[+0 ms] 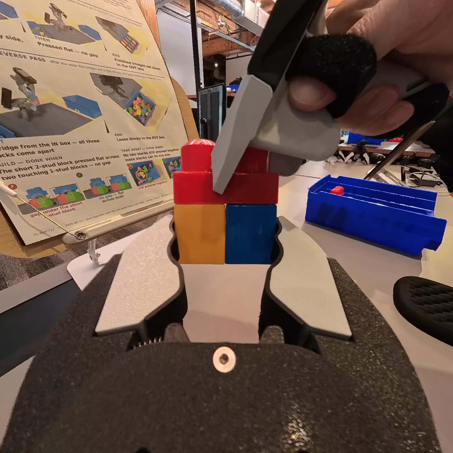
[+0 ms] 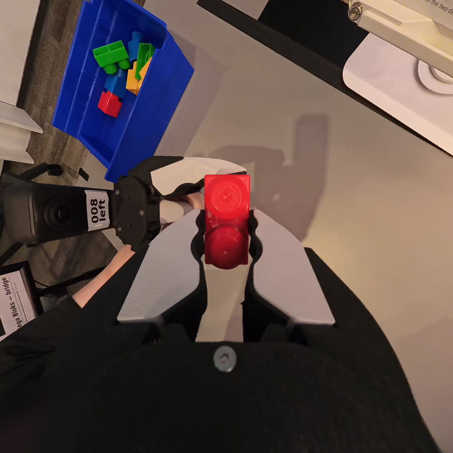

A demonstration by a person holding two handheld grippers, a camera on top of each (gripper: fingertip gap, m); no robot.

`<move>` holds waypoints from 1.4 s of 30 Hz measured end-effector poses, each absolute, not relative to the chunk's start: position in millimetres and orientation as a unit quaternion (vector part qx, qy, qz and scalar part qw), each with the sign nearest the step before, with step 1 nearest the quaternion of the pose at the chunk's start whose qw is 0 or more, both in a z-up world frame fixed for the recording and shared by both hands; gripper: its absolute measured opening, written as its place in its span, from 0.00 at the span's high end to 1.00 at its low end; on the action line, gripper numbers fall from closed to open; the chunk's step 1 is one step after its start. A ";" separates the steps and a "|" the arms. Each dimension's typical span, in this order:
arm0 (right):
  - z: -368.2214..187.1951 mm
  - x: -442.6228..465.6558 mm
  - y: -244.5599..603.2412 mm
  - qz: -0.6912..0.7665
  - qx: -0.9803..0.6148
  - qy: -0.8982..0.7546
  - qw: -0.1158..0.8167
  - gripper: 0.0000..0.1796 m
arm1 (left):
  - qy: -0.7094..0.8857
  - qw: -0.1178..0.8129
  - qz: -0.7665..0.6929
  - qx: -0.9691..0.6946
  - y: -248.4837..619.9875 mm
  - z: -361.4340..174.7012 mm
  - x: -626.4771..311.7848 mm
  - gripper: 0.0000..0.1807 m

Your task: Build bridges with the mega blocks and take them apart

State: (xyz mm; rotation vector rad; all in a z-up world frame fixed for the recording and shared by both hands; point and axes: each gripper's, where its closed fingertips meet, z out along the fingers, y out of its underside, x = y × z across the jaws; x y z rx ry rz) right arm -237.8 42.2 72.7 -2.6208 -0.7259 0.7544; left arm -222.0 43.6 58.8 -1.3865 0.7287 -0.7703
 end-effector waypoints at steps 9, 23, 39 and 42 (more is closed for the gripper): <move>65.3 -233.7 42.3 0.227 -0.919 -0.280 0.159 0.81 | 0.333 0.632 -0.311 -0.627 46.6 49.9 -217.9 0.59; 64.3 -232.2 41.6 0.248 -0.912 -0.277 0.171 0.81 | 0.334 0.630 -0.305 -0.631 45.5 49.1 -216.2 0.59; 90.4 -235.2 36.9 0.235 -0.903 -0.314 0.178 0.73 | 0.337 0.615 -0.381 -0.603 42.5 63.4 -228.0 0.59; 118.8 -233.6 35.2 0.242 -0.879 -0.342 0.229 0.71 | 0.355 0.574 -0.440 -0.592 31.9 64.1 -224.9 0.59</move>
